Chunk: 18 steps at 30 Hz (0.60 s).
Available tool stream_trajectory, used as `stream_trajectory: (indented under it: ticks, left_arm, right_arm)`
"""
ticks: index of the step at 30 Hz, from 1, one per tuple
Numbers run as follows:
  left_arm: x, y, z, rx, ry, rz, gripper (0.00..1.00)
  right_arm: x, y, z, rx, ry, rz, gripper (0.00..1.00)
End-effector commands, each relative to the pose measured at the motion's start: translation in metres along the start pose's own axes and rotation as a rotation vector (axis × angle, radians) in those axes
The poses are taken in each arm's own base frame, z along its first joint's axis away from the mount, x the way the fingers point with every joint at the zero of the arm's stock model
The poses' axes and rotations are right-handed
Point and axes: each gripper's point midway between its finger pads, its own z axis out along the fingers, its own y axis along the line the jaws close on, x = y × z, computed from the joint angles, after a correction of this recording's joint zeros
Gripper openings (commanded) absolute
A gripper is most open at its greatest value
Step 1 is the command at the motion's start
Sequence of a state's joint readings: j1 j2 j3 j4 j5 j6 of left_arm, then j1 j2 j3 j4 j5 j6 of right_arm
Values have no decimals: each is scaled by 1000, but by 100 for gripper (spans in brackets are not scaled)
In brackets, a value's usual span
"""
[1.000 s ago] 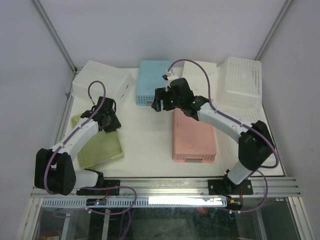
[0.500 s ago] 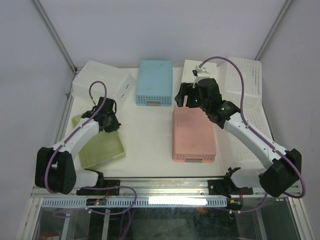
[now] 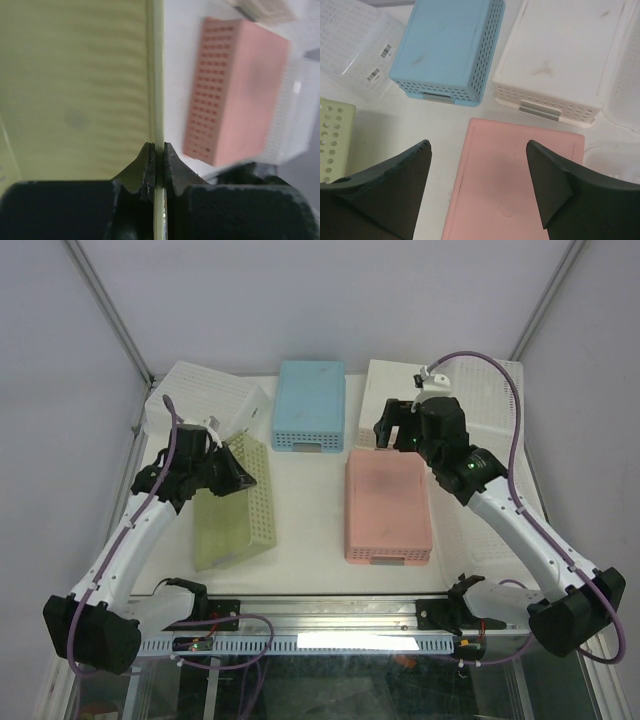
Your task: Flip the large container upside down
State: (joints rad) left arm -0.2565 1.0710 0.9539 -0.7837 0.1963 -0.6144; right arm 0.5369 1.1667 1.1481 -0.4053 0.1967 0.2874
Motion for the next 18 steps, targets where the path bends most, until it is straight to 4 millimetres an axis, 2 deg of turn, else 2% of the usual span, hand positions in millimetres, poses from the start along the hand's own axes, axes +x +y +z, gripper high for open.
stream_trajectory:
  ticks: [1,5,9,14,18]
  left_arm:
    - [-13,-92,-47,396,16,35,0]
    - [-19,-130,-65,597,32,29,0]
    - [-17,-150,-68,759,84,-39,0]
    - [-12,-159,-62,912,145,-147,0]
    - [-5,-155,-59,962,184,-223,0]
  right_arm:
    - [-46,-9,-21,42,-152,18,80]
    - [-50,-13,-27,54,-174,30,81]
    - [-50,-15,-29,61,-174,36,81]
    - [-50,-17,-32,69,-176,39,81]
    - [-49,-19,-33,75,-175,32,81]
